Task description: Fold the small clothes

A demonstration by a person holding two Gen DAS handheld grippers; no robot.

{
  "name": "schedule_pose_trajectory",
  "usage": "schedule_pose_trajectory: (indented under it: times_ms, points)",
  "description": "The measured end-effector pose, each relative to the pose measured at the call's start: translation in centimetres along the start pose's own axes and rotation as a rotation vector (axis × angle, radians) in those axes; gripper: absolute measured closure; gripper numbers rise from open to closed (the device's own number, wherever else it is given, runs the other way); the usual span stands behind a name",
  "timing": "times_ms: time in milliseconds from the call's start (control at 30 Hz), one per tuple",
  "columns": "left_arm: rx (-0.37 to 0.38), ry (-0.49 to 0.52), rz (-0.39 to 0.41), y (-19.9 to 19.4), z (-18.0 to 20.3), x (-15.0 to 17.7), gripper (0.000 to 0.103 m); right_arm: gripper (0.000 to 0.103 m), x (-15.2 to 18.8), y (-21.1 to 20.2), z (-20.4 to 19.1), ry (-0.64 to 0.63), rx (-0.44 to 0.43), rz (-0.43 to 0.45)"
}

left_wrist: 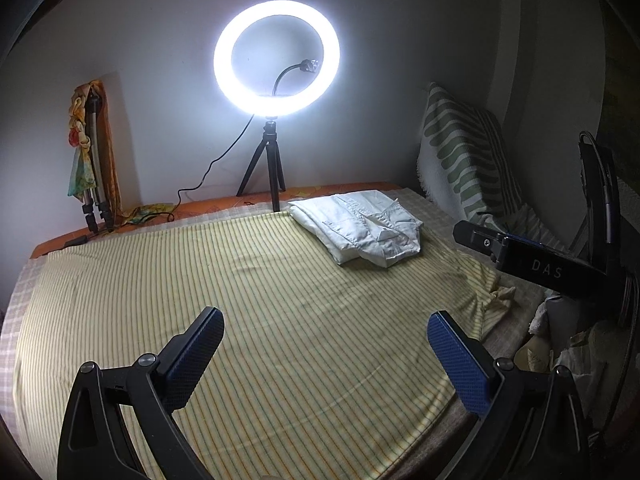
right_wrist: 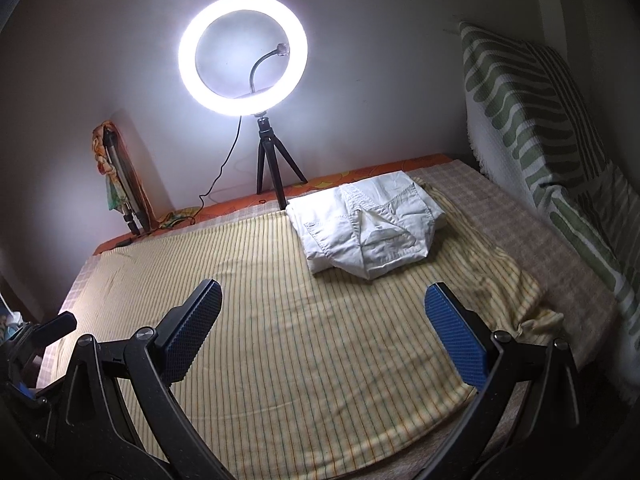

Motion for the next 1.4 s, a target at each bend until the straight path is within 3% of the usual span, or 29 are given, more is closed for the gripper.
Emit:
schedule_pose_trajectory:
  times_ms: [267,533,700,1400]
  points:
    - [-0.015,0.018,-0.014,-0.1,0.0,1.0,0.0,0.0,1.4,0.3,-0.5,-0.056,0.05,-0.002]
    - [-0.123,0.068,-0.024,0.1,-0.2,1.8,0.0,0.0,2.0,0.2,-1.0,-0.101,0.07,0.016]
    - [-0.152,0.103,-0.03,0.4,-0.1,2.5,0.0,0.0,2.2,0.3,-0.8,-0.091,0.07,0.007]
    - [-0.165,0.129,-0.022,0.2,0.5,2.8,0.0,0.0,3.1,0.9,-0.7,-0.068,0.051,-0.02]
Point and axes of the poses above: each gripper's, at about its wrist camera, not at the fingertips, and y roughly the way its jaws point, z to its right, x to its underside, the point moved 7 cm from there along y, roughly the way its jaws point, and after that the axes turned 7 degrees about -y, right-handed, at the moved point
